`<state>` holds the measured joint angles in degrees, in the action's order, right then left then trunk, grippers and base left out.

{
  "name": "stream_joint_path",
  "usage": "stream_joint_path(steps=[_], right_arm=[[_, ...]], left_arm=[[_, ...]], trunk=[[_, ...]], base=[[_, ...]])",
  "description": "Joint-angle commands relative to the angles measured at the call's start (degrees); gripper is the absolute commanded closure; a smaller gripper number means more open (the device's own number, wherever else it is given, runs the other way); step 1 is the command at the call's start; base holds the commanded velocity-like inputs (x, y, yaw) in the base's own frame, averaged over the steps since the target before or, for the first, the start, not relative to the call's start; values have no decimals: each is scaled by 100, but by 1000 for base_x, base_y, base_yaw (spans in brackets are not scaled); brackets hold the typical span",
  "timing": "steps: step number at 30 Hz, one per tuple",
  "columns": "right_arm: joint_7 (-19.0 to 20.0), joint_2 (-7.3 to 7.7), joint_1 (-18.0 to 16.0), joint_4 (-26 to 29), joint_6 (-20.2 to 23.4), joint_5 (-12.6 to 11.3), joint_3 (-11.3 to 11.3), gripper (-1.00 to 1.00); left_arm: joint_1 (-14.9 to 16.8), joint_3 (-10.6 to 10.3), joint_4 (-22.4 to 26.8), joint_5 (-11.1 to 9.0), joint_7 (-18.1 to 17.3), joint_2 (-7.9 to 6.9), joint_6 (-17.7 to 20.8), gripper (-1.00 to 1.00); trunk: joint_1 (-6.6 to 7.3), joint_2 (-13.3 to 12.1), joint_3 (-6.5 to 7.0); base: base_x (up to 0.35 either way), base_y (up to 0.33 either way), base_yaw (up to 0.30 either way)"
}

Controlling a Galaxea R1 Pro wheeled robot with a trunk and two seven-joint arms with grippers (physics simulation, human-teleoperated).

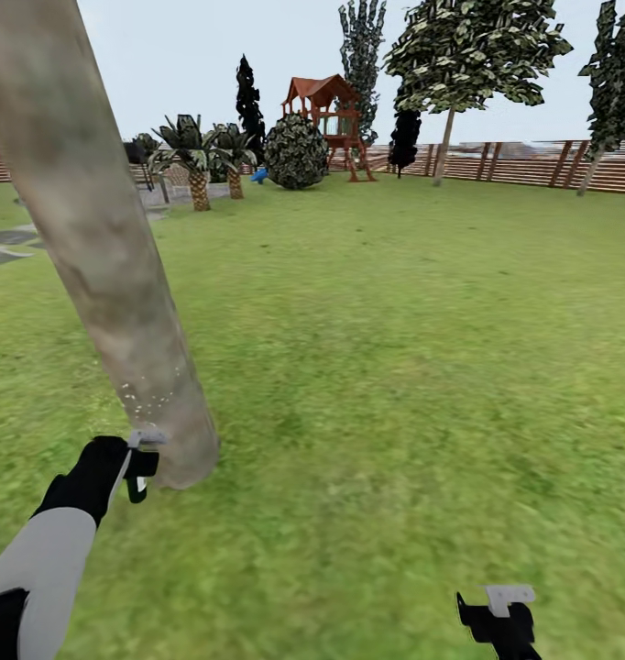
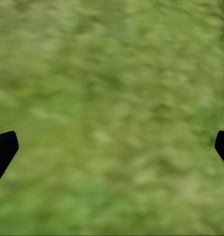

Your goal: In the garden, pick up the pesticide atomizer on the floor and spray pesticide onto both trees until each tree trunk is fully covered.

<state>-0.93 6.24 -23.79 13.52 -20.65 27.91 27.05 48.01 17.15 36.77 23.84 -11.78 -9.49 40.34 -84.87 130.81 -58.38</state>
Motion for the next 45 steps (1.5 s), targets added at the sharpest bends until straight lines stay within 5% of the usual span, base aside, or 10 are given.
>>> stream_joint_path(steps=[1,6,16,19,21,24,26,32,37,45], right_arm=[[-2,0,0,1,0,0,0,-100],[-4,-9,2,2,0,-5,-4,-100],[0,-9,3,2,0,-5,-7,-100],[5,-9,2,2,0,-4,-4,-100],[5,-9,2,2,0,-5,-6,-100],[5,-9,2,2,0,-5,-6,-100],[5,-9,3,2,0,-5,-7,-100],[-11,-9,2,2,0,-5,-1,-100],[-13,-1,4,2,0,-5,0,-100],[-4,-3,3,2,0,4,-6,-100]], left_arm=[[-38,-1,0,-3,2,-5,-2,100],[-177,0,-11,-54,448,28,-47,100],[-249,21,-450,-70,492,214,-296,100],[-249,25,-654,-77,678,218,-745,100],[-249,27,-807,-164,863,219,-820,100],[-249,19,-1024,-644,969,220,-890,100],[-256,17,-1047,-701,997,209,-917,100],[-266,4,-1050,-763,1788,220,-931,100],[-266,-26,-973,-752,1819,452,-957,100],[-266,-28,-977,-749,1819,466,-1090,100]], trunk=[[0,0,0],[0,0,0],[0,0,0],[0,0,0],[0,0,0],[0,0,0],[0,0,0],[0,0,0],[0,0,0],[0,0,0]], base=[[0,-275,0],[5,-275,222],[179,-224,266],[241,-187,34],[227,-195,5],[80,-253,124],[-52,-269,244],[-135,-157,275],[79,-64,133],[231,-168,2]])
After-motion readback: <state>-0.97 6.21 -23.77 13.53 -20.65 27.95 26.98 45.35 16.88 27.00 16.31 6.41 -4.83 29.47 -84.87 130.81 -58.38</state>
